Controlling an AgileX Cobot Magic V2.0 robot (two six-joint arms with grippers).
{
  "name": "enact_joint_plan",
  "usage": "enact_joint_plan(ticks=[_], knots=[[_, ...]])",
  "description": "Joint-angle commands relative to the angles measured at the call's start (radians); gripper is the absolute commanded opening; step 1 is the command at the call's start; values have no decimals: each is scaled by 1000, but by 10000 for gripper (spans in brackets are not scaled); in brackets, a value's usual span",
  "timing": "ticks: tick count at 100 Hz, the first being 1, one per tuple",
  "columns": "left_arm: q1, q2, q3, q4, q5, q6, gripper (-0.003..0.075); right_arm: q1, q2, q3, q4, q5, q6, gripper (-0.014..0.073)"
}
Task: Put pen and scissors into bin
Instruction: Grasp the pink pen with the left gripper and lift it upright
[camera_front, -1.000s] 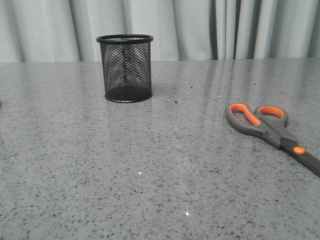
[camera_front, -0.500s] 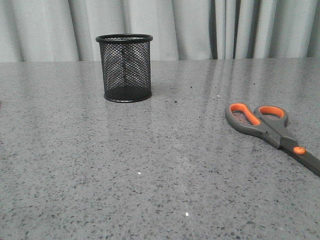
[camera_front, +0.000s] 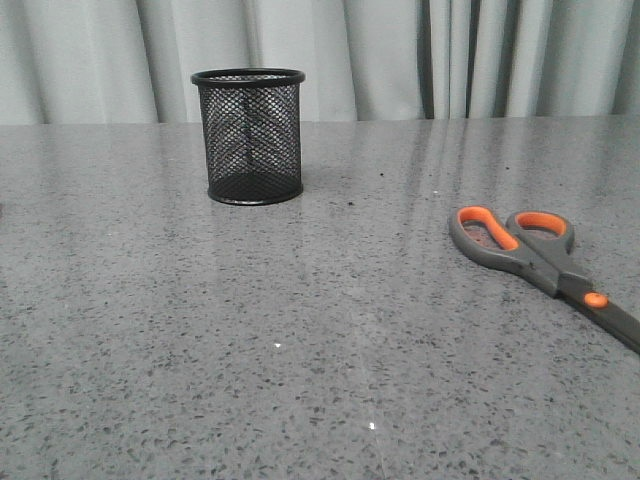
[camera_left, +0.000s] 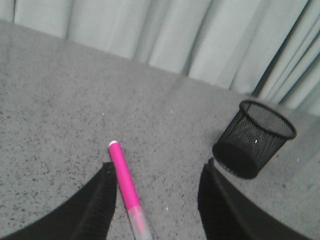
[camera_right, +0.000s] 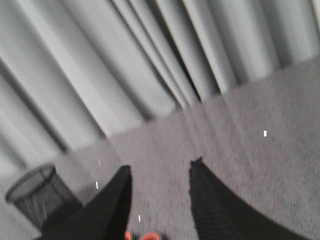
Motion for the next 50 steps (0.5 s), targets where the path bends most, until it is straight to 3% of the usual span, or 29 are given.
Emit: enact_joint_plan(ticks=[1, 13, 27, 50], knots=[[-9, 165, -127, 11, 49, 9, 312, 25, 110, -92, -14, 35, -32, 328], [-9, 371, -272, 33, 218, 9, 243, 56, 210, -121, -14, 68, -32, 329], [-9, 605, -458, 50, 427, 7, 241, 88, 244, -123, -14, 71, -32, 329], [-9, 890, -684, 69, 544, -14, 242, 108, 244, -124, -14, 70, -32, 329]])
